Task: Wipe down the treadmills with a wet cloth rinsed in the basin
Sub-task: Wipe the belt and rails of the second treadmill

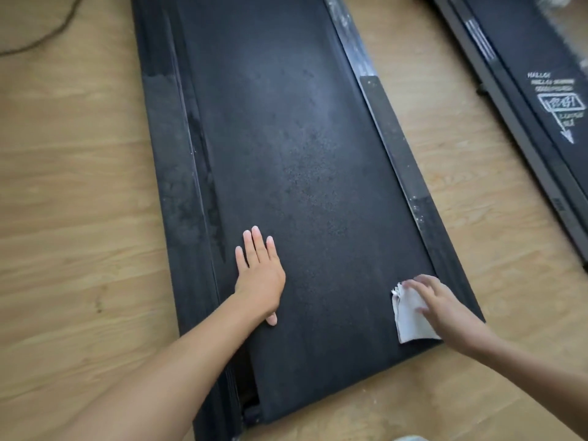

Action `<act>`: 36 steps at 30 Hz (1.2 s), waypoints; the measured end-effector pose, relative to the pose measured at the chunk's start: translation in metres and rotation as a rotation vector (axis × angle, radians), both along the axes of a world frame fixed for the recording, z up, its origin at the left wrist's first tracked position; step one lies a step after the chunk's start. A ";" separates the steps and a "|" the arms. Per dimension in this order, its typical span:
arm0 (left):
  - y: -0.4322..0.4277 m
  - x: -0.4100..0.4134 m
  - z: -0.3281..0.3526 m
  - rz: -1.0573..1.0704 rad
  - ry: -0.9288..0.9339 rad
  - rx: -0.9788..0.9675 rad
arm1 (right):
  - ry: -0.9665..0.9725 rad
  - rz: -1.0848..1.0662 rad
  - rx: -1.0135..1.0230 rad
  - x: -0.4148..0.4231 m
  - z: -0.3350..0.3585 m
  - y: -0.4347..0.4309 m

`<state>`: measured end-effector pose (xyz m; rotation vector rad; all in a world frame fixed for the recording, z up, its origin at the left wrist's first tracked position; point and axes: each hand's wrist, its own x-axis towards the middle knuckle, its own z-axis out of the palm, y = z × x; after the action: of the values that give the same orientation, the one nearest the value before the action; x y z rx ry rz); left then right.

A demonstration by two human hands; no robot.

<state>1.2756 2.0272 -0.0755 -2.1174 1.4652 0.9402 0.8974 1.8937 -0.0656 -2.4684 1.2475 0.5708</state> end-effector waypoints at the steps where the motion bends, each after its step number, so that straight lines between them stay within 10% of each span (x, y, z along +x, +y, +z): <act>1: -0.001 -0.002 0.000 0.000 -0.009 0.000 | 0.066 0.002 -0.041 0.001 0.002 -0.008; 5: -0.004 -0.007 -0.003 0.031 -0.039 0.014 | 0.371 0.122 -0.024 0.042 0.020 -0.028; 14: -0.004 0.012 0.017 -0.117 -0.019 0.099 | -0.180 0.130 0.146 0.210 0.101 -0.066; 27: -0.096 0.187 0.289 0.139 -0.182 -0.083 | -0.777 -0.066 0.177 0.414 0.327 -0.165; 36: -0.170 0.315 0.111 0.286 -0.109 -0.313 | -0.631 -0.217 0.378 0.557 0.178 -0.207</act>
<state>1.5909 1.8572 0.0350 -2.6140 1.3505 0.7099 1.4548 1.6867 0.1127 -1.9352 1.0098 -0.0412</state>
